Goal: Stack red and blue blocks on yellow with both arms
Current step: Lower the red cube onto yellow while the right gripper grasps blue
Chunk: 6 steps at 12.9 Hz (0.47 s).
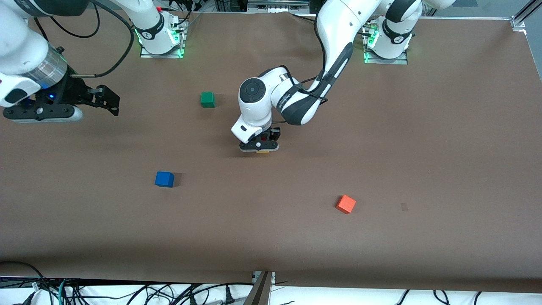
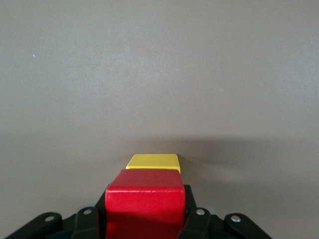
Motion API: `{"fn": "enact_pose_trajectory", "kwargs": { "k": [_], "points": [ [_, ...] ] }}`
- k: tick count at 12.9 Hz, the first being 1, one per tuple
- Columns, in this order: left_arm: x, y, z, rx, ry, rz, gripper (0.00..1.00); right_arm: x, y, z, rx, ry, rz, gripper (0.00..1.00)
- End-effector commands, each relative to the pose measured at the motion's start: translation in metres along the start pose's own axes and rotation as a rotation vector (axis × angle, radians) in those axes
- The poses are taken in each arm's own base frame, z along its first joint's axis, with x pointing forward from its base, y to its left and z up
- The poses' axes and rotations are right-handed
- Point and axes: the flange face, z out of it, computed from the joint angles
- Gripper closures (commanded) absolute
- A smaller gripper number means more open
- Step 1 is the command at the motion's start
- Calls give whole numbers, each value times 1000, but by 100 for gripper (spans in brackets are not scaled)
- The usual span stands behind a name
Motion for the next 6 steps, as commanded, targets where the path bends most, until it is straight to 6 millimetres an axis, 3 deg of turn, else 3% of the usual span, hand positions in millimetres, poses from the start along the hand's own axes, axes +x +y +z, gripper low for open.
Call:
{"fn": "enact_pose_trajectory", "kwargs": {
  "k": [1, 4, 6],
  "points": [
    [4, 8, 0, 10, 28, -3, 74, 19, -18, 21, -7, -26, -23, 0],
    [4, 8, 0, 12, 28, -4, 73, 15, -52, 29, -15, -49, -69, 0],
    [2, 7, 3, 19, 26, 0, 73, 14, -59, 29, -25, -46, -84, 0]
  ]
}}
